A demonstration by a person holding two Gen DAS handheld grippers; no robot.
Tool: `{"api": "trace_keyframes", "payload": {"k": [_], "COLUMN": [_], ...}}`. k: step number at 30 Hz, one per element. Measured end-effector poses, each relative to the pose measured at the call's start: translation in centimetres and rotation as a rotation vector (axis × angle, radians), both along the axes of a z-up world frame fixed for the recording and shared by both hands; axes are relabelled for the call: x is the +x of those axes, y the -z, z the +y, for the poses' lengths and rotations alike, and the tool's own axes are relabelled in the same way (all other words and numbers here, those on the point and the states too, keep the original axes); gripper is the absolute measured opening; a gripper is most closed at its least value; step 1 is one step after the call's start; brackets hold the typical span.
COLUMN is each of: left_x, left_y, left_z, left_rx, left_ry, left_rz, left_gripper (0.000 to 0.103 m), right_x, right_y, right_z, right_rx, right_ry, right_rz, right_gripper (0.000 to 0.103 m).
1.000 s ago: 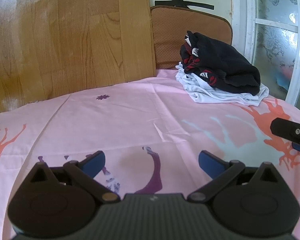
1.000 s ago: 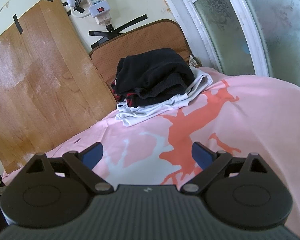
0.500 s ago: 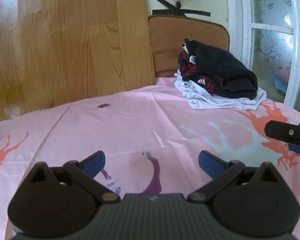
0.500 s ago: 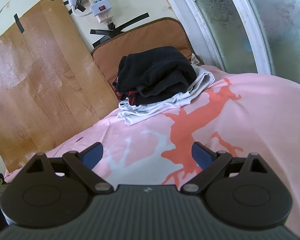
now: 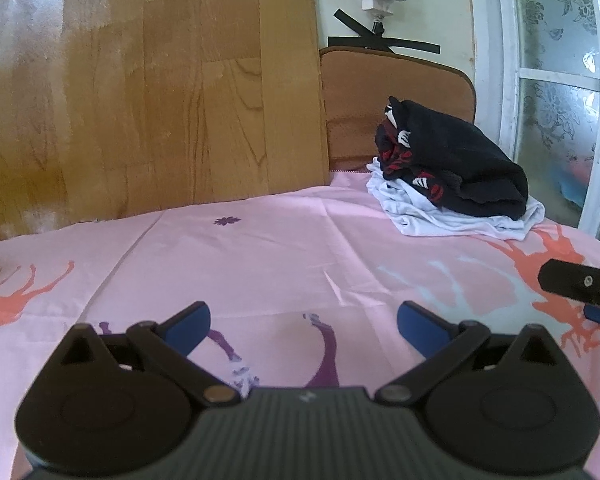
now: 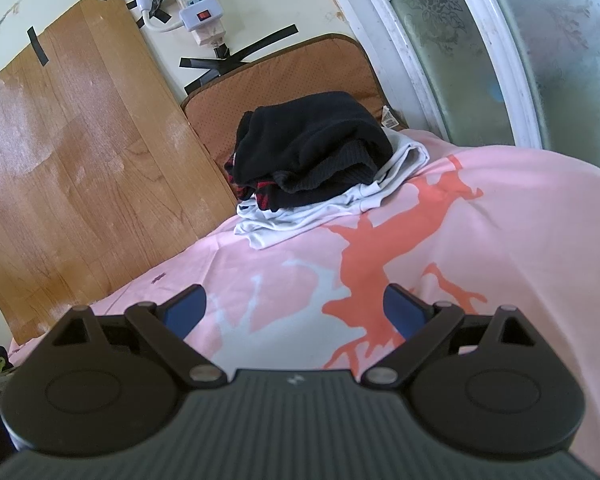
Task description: Fold small clothes
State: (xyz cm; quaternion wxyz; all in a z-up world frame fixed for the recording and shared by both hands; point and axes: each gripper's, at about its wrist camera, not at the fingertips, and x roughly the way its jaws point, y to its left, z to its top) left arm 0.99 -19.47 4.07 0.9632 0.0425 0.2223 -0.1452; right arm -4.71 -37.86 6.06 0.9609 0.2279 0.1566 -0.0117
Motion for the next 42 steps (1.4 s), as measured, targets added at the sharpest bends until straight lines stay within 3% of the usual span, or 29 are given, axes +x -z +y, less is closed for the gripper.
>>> {"api": "trace_keyframes", "payload": {"k": [12,19,26,42], "left_x": [0.0,-0.4,-0.8,0.5], "left_y": [0.0,0.0,0.2,0.2], "left_z": [0.0,-0.3,-0.8,0.1], "left_rx": [0.038,0.059,0.102,0.065], "left_ry": [-0.015,0.069,0.073,0.032], "left_rz": [-0.004,-0.005,-0.012,0.066], "left_gripper": [0.103,0.103,0.103,0.103], "right_x": [0.0,0.0,0.1,0.2], "right_y": [0.0,0.1,0.0,0.1], "right_z": [0.0,0.1,0.0,-0.1], "right_rx": [0.000,0.003,0.004,0.004], "right_ry": [0.001,-0.005,-0.012,-0.016], "right_rz": [0.000,0.002,0.007,0.012], "right_gripper": [0.097,0.097,0.097,0.097]}}
